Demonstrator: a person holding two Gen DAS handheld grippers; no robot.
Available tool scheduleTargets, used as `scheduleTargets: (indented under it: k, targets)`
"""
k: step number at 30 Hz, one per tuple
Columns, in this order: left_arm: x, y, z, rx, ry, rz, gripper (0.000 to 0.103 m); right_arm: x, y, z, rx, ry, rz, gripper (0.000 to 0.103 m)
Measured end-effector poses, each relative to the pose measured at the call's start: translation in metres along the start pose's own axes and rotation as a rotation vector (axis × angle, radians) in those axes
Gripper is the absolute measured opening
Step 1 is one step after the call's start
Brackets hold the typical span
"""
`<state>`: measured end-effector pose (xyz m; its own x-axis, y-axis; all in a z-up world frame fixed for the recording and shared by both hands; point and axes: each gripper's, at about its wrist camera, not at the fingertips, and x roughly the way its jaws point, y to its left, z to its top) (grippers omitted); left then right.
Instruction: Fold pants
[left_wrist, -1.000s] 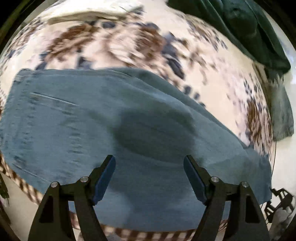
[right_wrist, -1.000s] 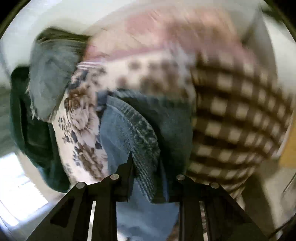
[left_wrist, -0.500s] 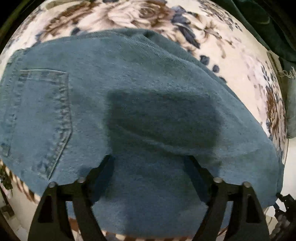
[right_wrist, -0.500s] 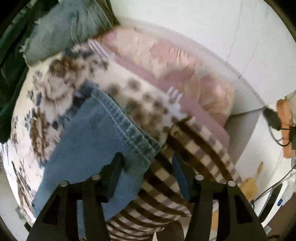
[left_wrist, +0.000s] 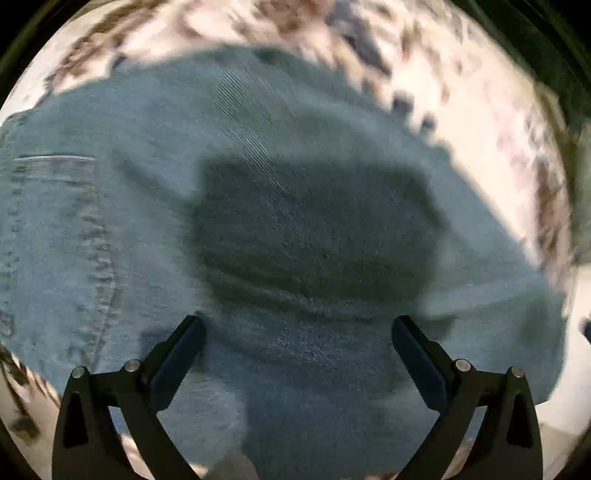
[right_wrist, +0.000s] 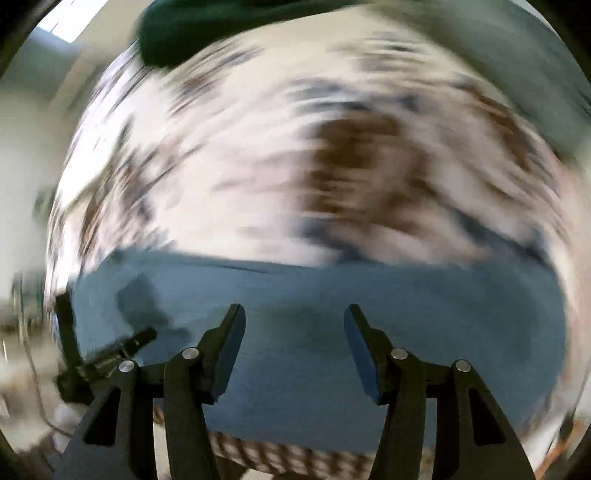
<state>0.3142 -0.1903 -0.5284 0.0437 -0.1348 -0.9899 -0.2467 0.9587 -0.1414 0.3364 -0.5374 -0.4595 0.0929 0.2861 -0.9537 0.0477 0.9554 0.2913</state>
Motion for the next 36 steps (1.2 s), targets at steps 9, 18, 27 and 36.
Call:
scheduleTargets:
  k: [9,18,27,36]
  targets:
    - [-0.054,0.079,0.04,-0.04,-0.148,0.15,0.103,0.121,0.133,0.04,-0.36,0.247,-0.134,0.049]
    - [-0.054,0.155,0.045,-0.159,-0.132,0.147,0.103,0.098,0.135,0.031,-0.296,0.05,-0.254,0.002]
    - [-0.065,0.198,0.035,-0.158,-0.144,0.186,0.103,0.085,0.148,0.053,-0.174,0.122,-0.098,0.03]
    - [-0.067,0.219,0.058,-0.111,-0.162,0.27,0.103,0.164,0.274,0.047,-0.554,0.26,-0.15,0.029]
